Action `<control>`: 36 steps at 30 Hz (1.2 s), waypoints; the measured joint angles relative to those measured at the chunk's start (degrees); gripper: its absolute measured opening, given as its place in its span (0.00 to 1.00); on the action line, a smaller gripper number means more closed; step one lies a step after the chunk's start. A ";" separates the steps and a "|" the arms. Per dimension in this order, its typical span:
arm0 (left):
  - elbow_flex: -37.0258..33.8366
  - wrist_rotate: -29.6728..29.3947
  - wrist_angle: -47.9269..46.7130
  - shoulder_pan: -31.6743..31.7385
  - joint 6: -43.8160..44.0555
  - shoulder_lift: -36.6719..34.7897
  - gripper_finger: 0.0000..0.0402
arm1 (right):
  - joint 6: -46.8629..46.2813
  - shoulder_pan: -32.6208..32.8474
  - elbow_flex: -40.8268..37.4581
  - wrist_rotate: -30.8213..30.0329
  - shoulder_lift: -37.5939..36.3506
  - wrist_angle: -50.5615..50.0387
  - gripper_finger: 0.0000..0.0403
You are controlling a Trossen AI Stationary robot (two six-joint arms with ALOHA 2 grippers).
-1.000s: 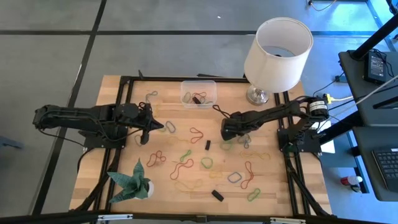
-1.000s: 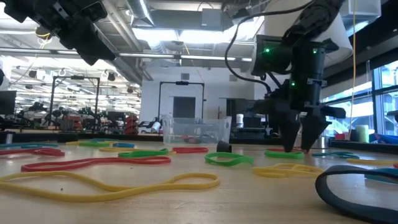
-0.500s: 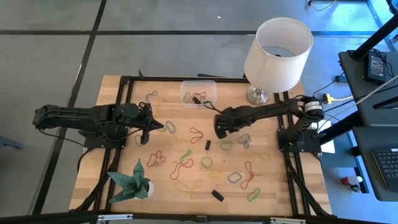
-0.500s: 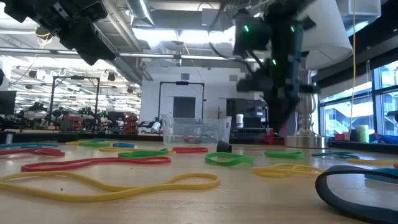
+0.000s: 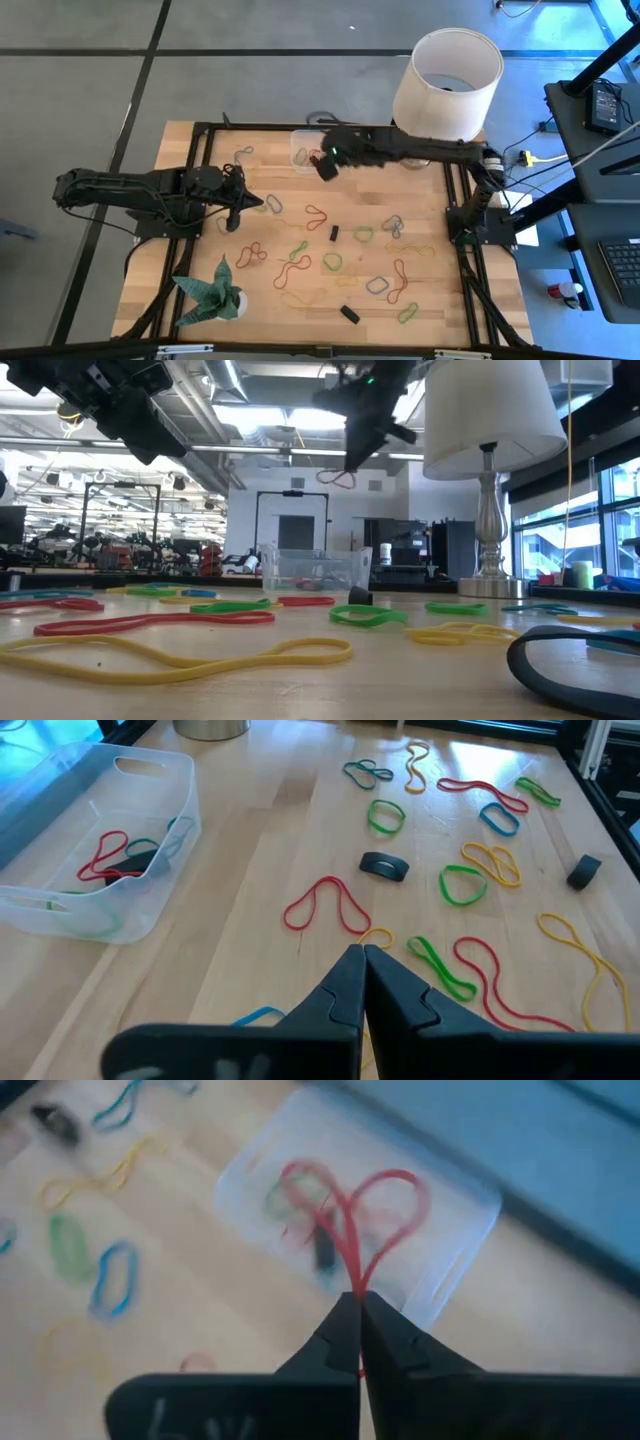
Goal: Pick and place rubber bands into bin
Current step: Put the red rubber band into the transparent bin, then put the black rubber band into the transparent bin
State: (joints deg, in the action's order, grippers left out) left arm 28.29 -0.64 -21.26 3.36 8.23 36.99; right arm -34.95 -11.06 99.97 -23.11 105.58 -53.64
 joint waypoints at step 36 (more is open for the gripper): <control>0.00 0.15 -2.58 0.02 1.55 0.02 0.01 | 8.09 -8.50 11.72 8.15 18.50 -6.76 0.26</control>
State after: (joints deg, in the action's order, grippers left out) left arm 28.29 -0.49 -23.83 3.38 9.78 37.01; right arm -26.86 -19.56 111.69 -14.96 124.07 -60.40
